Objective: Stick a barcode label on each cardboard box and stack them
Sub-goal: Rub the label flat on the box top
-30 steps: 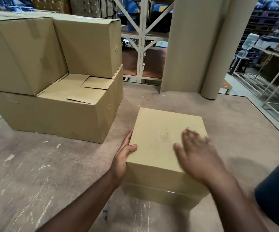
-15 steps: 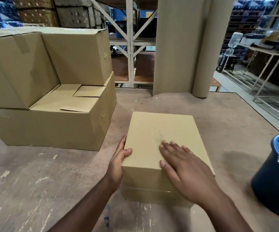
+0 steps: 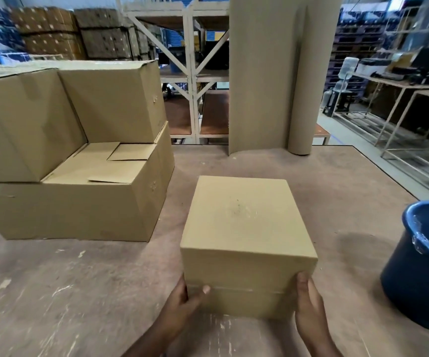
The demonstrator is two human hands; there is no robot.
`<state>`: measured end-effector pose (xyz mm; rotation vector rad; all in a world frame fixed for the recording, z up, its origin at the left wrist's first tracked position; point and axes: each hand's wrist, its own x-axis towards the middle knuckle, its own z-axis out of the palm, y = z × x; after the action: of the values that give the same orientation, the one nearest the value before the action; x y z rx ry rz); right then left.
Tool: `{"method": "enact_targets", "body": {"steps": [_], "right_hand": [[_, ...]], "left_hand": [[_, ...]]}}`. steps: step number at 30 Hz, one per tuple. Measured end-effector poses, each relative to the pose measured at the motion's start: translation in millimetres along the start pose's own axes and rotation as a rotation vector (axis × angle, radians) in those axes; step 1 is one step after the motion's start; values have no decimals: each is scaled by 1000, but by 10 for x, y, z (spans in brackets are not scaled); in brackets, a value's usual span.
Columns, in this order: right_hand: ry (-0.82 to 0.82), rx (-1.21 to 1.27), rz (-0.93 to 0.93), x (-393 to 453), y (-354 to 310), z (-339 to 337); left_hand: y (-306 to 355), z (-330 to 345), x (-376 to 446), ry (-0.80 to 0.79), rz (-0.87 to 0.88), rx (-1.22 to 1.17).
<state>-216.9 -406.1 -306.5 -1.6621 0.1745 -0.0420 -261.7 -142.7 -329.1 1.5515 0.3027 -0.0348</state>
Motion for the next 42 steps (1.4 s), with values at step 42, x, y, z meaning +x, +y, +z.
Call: {"method": "enact_targets", "body": {"steps": [42], "right_hand": [[-426,-173,-777,695,-2231,1561]], "left_hand": [[2898,-1539,371,573,793,-110]]}}
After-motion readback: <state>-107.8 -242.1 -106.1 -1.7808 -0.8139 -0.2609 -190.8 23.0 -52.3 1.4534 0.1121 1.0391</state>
